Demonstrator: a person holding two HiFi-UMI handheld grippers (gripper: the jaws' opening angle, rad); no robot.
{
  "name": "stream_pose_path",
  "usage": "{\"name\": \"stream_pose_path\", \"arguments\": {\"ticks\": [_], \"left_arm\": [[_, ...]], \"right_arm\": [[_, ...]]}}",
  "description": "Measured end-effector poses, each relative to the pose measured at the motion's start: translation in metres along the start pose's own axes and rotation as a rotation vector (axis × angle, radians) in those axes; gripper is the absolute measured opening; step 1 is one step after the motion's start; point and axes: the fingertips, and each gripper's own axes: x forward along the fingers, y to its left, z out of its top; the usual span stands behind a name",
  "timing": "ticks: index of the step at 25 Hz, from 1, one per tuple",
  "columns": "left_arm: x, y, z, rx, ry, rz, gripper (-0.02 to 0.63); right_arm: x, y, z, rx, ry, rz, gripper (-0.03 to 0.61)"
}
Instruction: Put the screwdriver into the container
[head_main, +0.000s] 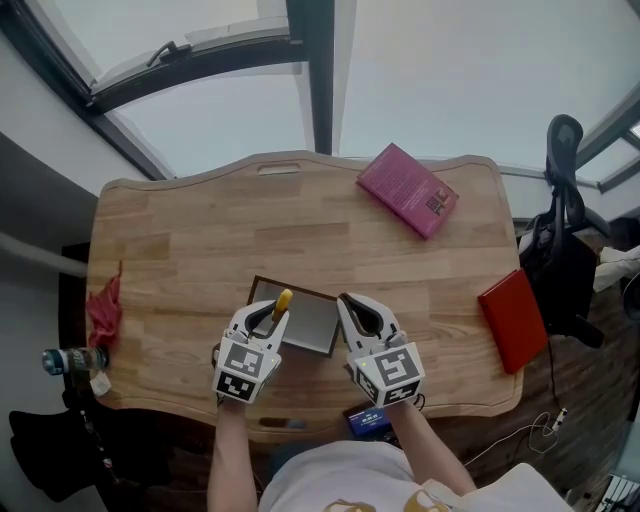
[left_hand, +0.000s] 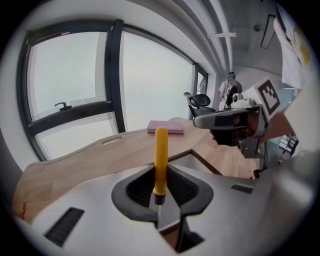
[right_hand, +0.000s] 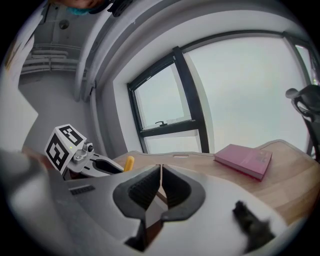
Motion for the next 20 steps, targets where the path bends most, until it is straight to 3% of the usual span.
{"name": "stream_pose_path", "arguments": {"ticks": [5,20], "left_arm": [[0.008,-0.004,-0.002,-0.004,0.034,-0.044,0.08],[0.029,-0.016,-0.017,0.176,0.205,-0.175,0.08]], "right_arm": [[-0.001,-0.008,-0.003,0.003,0.007,-0.008,0.034],[0.004,-0.022,-0.013,0.021,0.034,-0.008,0.034]]}}
